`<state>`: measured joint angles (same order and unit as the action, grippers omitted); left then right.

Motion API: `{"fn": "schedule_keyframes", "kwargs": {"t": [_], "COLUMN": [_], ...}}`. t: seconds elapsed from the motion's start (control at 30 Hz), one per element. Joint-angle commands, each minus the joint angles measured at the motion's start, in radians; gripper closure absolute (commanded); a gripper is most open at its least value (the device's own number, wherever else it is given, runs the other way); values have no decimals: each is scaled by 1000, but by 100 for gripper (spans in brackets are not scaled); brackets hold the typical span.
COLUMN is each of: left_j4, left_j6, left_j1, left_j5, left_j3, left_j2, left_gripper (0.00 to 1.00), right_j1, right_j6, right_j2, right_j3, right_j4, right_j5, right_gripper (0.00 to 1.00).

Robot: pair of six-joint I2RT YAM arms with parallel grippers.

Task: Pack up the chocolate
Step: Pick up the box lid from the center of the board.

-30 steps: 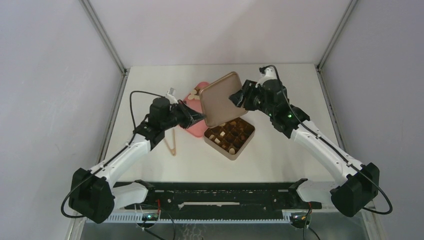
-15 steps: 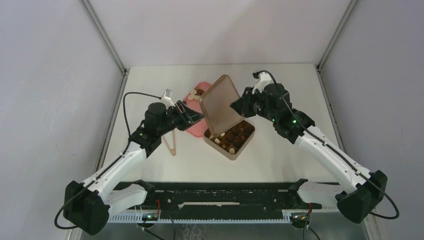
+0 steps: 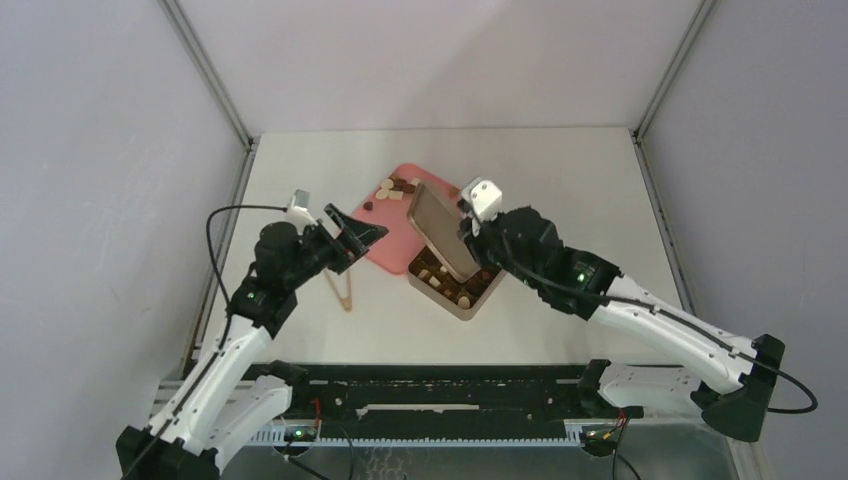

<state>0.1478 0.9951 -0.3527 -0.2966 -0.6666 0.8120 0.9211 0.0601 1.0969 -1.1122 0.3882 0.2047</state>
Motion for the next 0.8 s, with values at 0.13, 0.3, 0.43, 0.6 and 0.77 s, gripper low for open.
{"fn": "schedule_keyframes", "kwargs": {"t": [0.13, 0.3, 0.43, 0.6, 0.77], "left_j4": [184, 258, 299, 330, 340], "left_j6": [-29, -61, -78, -83, -66], "left_j1": [187, 228, 230, 230, 229], "left_j5": [-138, -193, -221, -225, -256], "left_j3": [-23, -109, -177, -250, -300], "left_j2": [-115, -97, -64, -41, -7], "left_gripper": [0, 0, 0, 0, 0], "right_j1": [197, 252, 279, 316, 330], "right_j6": [530, 762, 910, 1153, 1311], "right_j2": [-158, -203, -196, -182, -155], "right_j3": [248, 358, 378, 450, 507], "right_j4": [-326, -482, -517, -680, -806], "right_j5": [277, 287, 294, 329, 325], "right_gripper": [100, 100, 100, 100, 100]}}
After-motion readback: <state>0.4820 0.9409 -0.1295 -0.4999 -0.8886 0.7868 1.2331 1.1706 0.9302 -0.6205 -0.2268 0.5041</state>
